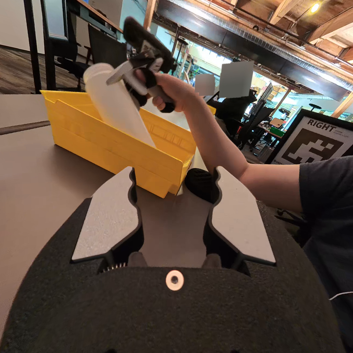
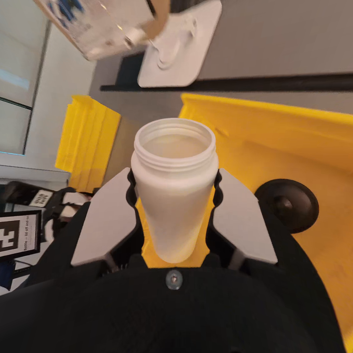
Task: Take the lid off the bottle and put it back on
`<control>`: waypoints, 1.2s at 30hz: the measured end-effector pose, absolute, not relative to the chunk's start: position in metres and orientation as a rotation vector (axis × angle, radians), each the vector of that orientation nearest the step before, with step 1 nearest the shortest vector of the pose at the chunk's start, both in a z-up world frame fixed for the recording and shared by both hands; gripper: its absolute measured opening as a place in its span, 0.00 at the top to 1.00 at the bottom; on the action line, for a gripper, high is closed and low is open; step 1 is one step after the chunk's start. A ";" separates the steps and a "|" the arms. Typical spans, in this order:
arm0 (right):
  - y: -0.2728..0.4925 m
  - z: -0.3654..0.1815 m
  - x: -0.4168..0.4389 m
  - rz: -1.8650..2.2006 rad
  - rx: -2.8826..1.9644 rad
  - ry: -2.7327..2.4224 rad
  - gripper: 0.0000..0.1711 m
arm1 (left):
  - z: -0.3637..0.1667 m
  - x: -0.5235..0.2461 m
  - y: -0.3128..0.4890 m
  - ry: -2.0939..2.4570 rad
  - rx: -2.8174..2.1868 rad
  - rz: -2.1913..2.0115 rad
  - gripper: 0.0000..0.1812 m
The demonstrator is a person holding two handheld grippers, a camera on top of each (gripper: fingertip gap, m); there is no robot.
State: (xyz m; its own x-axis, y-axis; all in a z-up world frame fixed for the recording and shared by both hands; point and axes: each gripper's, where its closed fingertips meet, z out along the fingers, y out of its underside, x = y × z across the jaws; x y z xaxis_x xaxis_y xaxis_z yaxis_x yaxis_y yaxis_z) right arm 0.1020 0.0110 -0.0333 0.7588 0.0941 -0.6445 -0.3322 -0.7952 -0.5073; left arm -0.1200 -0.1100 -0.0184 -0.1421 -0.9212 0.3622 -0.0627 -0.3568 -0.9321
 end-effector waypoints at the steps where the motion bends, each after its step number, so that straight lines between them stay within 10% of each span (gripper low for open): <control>1: 0.015 -0.047 0.103 0.897 -2.369 0.197 0.53 | -0.019 -0.119 -0.111 1.161 -1.432 -1.581 0.58; 14: 0.016 -0.128 0.102 0.756 -2.665 0.321 0.53 | -0.031 -0.114 -0.119 1.236 -1.469 -1.579 0.58; 26: -0.033 -0.009 0.202 0.141 -2.385 0.139 0.54 | -0.024 -0.120 -0.107 1.217 -1.451 -1.455 0.59; 36: -0.100 -0.091 0.224 0.395 -2.845 0.402 0.77 | 0.072 -0.311 0.027 0.688 -1.748 -0.651 0.64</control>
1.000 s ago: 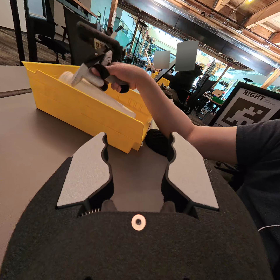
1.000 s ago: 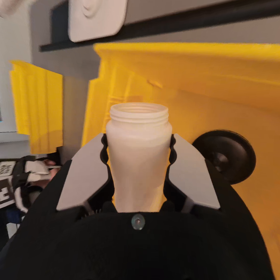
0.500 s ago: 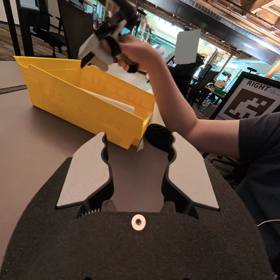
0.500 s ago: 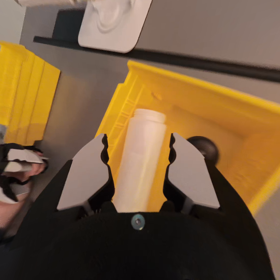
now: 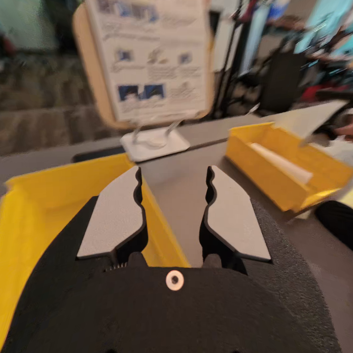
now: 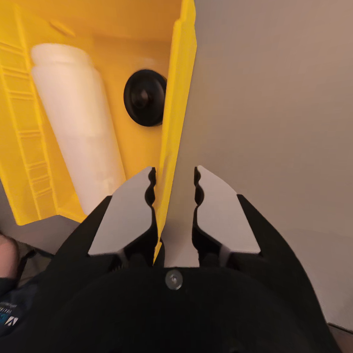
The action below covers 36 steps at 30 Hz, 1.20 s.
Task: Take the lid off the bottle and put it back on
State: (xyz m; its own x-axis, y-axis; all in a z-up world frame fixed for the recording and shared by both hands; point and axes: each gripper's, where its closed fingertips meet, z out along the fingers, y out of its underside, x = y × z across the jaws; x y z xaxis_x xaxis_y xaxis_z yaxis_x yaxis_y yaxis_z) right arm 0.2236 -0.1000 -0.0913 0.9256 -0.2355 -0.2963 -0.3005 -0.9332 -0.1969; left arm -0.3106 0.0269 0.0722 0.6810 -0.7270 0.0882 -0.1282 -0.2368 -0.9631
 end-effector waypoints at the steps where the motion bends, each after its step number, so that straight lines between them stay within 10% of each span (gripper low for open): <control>1: -0.100 -0.093 0.220 0.434 -2.850 0.403 0.80 | 0.062 -0.337 0.040 0.654 -1.872 -0.561 0.64; 11: -0.097 -0.097 0.208 0.321 -2.939 0.473 0.97 | -0.028 -0.497 0.132 0.416 -2.529 0.087 0.64; 22: -0.087 -0.096 0.187 0.180 -2.971 0.443 0.97 | -0.104 -0.491 0.112 0.500 -2.845 -0.304 0.94; 36: -0.063 -0.100 0.111 0.321 -2.956 0.202 0.94 | -0.110 -0.439 0.094 0.830 -2.865 -0.078 0.95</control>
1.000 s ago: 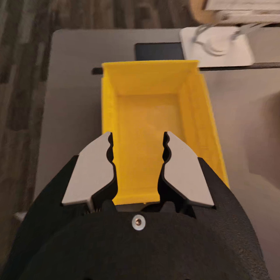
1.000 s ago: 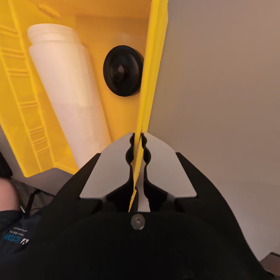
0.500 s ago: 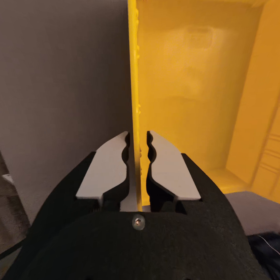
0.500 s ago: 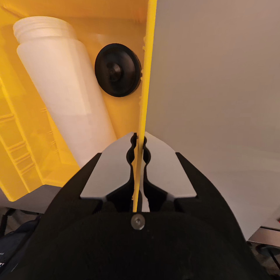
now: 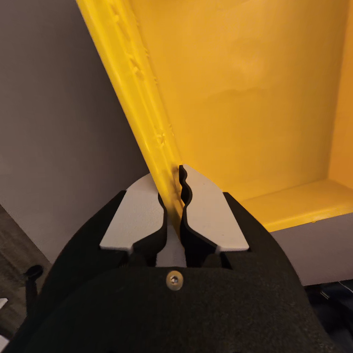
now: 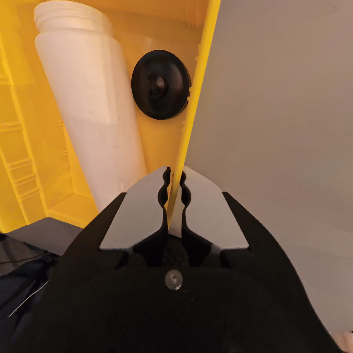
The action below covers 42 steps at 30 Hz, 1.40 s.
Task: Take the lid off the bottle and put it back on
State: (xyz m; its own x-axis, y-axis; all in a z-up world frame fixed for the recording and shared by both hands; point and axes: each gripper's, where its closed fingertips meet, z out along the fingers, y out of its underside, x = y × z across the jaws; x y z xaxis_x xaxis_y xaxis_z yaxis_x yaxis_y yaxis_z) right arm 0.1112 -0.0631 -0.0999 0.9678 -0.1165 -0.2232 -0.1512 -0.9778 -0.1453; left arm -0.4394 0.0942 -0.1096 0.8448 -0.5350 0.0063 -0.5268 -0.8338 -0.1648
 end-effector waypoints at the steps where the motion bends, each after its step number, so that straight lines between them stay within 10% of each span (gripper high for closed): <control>1: -0.062 -0.101 0.107 0.345 -2.953 0.202 0.94 | -0.110 -0.432 0.094 0.855 -2.855 -0.068 0.95; 9: -0.058 -0.001 0.110 -0.173 -2.551 0.161 0.88 | -0.113 -0.381 0.075 0.957 -2.831 -0.147 0.95; 15: -0.033 0.080 -0.102 0.309 -1.978 -0.559 0.68 | -0.096 -0.368 0.061 1.005 -2.792 -0.259 0.87; 29: 0.072 -0.068 -0.170 0.175 -2.732 -0.377 0.70 | -0.017 -0.350 0.063 0.978 -2.425 -0.514 0.88; 42: 0.070 -0.106 -0.178 0.456 -2.971 -0.069 0.93 | 0.029 -0.321 0.048 1.016 -2.171 -0.698 0.88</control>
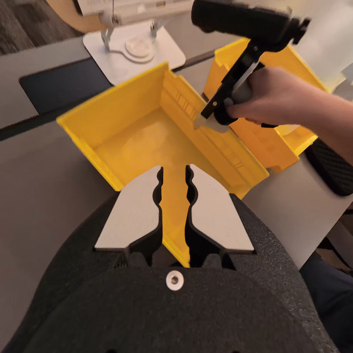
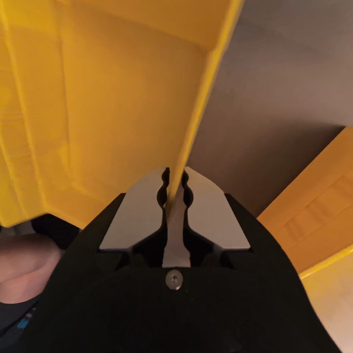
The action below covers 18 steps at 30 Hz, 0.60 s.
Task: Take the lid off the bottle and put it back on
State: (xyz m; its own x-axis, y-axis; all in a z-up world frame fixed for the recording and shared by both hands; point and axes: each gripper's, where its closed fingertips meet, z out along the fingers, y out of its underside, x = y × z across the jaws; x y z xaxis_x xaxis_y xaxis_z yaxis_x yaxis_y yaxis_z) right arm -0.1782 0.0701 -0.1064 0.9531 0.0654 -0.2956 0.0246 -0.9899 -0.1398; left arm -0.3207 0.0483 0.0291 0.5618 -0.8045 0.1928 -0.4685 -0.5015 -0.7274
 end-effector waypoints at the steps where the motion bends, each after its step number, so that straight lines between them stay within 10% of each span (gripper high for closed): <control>1: 0.072 -0.104 -0.179 0.487 -2.968 -0.059 0.93 | 0.036 -0.320 0.048 1.000 -2.141 -0.705 0.88; 18: 0.017 0.090 -0.083 0.573 -2.947 -0.103 0.93 | 0.177 -0.340 -0.016 0.736 -1.551 -0.881 0.71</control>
State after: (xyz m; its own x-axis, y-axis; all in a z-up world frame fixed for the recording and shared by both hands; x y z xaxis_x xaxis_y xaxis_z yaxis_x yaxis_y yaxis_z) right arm -0.0833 0.0174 0.0902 0.9252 0.0929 -0.3678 0.0404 -0.9882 -0.1478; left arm -0.3404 -0.0161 0.1772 0.5216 -0.8418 0.1389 0.0136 -0.1545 -0.9879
